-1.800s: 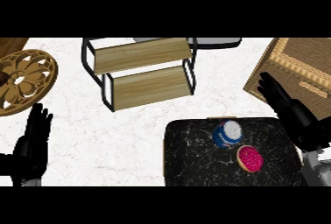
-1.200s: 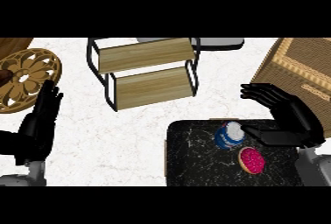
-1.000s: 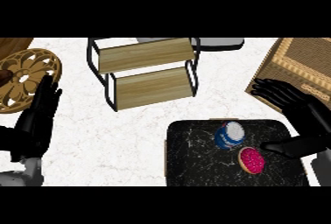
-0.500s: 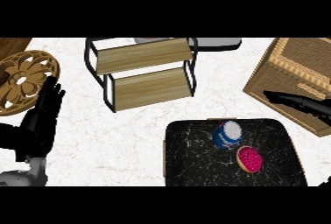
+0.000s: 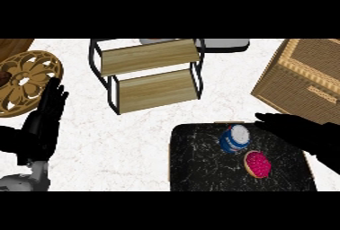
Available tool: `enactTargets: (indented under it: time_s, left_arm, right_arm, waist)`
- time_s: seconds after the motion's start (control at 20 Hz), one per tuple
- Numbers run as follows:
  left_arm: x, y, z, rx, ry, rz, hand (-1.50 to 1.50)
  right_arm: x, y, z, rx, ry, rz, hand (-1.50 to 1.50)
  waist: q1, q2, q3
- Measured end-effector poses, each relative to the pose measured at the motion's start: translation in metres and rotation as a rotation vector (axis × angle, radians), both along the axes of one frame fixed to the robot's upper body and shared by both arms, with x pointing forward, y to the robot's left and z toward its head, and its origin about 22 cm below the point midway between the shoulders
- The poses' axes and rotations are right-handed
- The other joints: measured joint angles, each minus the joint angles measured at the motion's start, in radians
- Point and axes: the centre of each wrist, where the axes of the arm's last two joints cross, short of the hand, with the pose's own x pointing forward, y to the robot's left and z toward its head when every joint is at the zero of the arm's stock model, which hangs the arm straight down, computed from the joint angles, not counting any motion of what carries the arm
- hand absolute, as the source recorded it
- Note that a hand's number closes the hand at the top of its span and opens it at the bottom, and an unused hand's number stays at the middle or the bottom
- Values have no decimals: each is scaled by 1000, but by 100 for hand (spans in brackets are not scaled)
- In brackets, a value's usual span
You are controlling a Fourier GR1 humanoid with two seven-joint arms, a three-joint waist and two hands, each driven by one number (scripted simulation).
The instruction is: Pick the cupcake from the tray and place it in the tiered shelf
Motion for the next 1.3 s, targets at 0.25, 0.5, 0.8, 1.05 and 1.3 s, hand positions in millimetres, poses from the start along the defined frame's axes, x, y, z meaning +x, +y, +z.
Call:
enactTargets:
  time_s: [0.25, 0.5, 0.8, 1.05, 1.3]
  left_arm:
    - [-4, 0, 1, 4, -4, -1, 0]
    - [1, -4, -3, -1, -2, -11, 0]
    - [0, -5, -2, 3, -7, -7, 0]
    - [-3, -7, -2, -4, -4, -5, 0]
    - [-1, -5, -1, 0, -3, -4, 0]
  right_arm:
    - [-16, 24, -18, -114, -34, -50, -150]
    - [-15, 39, -36, -280, -81, -91, -150]
    - [-10, 39, -67, -388, -88, -150, -150]
    - [-8, 37, -77, -375, -89, -157, -150]
    - [-1, 31, -97, -383, -80, -154, -150]
  waist:
    - [8, 2, 1]
    - [12, 5, 1]
    - [10, 5, 2]
    - [9, 5, 2]
    - [9, 5, 2]
